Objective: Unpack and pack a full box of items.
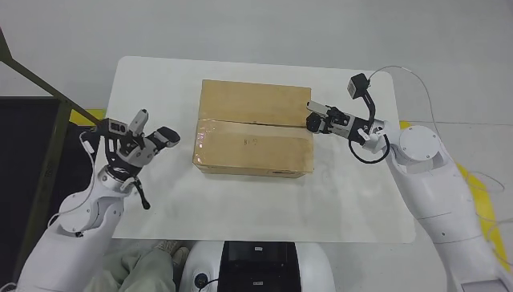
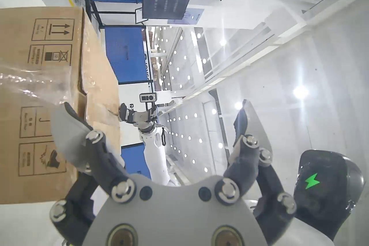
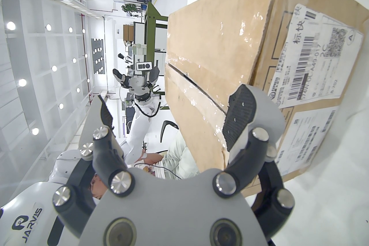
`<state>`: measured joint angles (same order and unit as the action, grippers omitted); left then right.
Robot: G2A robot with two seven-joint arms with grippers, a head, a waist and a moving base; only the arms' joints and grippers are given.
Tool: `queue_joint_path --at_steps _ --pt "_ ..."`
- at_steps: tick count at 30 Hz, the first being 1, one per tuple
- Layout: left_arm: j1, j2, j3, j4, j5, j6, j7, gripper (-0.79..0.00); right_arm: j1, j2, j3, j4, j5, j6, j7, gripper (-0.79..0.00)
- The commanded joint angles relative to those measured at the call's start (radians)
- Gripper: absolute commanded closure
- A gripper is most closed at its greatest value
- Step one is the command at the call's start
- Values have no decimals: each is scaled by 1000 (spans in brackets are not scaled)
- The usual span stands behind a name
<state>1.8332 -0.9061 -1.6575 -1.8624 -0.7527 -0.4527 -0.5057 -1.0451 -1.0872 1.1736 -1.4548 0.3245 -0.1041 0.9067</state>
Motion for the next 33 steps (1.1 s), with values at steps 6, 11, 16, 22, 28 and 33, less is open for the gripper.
queue_joint_path --at_steps 6,11,16,22,28,33 --pt "73 -13 -26 -11 81 -22 78 -785 0 0 0 0 0 0 0 -785" --pt "31 -23 18 46 142 -4 111 -785 0 0 0 0 0 0 0 -785" --pt "-35 -36 81 109 167 2 142 -785 0 0 0 0 0 0 0 -785" --pt "-120 -53 148 202 195 2 165 -785 0 0 0 0 0 0 0 -785" --pt "-182 -71 194 263 185 -19 193 -785 0 0 0 0 0 0 0 -785" --pt "-220 -85 218 294 173 -56 214 -785 0 0 0 0 0 0 0 -785"
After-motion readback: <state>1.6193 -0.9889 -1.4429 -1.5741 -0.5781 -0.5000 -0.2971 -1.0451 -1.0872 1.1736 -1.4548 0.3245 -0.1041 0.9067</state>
